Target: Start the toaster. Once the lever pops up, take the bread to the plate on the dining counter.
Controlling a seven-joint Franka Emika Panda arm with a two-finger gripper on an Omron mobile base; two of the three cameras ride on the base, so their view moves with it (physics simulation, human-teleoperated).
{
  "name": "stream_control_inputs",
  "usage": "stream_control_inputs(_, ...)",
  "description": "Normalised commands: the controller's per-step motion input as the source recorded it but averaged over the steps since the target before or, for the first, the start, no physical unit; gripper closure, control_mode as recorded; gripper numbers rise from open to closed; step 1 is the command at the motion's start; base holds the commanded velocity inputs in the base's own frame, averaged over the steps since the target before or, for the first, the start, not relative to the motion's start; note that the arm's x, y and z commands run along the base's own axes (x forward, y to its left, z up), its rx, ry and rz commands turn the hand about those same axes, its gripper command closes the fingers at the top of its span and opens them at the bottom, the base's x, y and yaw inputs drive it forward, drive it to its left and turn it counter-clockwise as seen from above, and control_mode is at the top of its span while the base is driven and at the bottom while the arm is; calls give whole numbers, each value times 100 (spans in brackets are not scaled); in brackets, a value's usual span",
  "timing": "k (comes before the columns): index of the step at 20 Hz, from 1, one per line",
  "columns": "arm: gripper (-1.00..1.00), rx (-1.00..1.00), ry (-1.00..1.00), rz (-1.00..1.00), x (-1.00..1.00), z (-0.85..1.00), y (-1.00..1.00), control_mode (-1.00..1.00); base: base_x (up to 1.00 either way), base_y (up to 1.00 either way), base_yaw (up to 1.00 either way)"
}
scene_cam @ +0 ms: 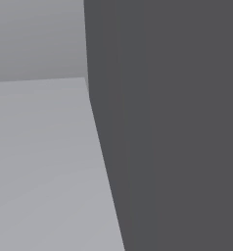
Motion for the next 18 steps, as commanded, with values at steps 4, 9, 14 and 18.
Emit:
stream_control_inputs(4,-100,0,0,0,0,0,0,-100,0,0,0)
stream_control_inputs(9,-100,0,0,0,0,0,0,-100,0,0,0)
stream_control_inputs(14,-100,0,0,0,0,0,0,-100,0,0,0)
stream_control_inputs(18,-100,0,0,0,0,0,0,-100,0,0,0)
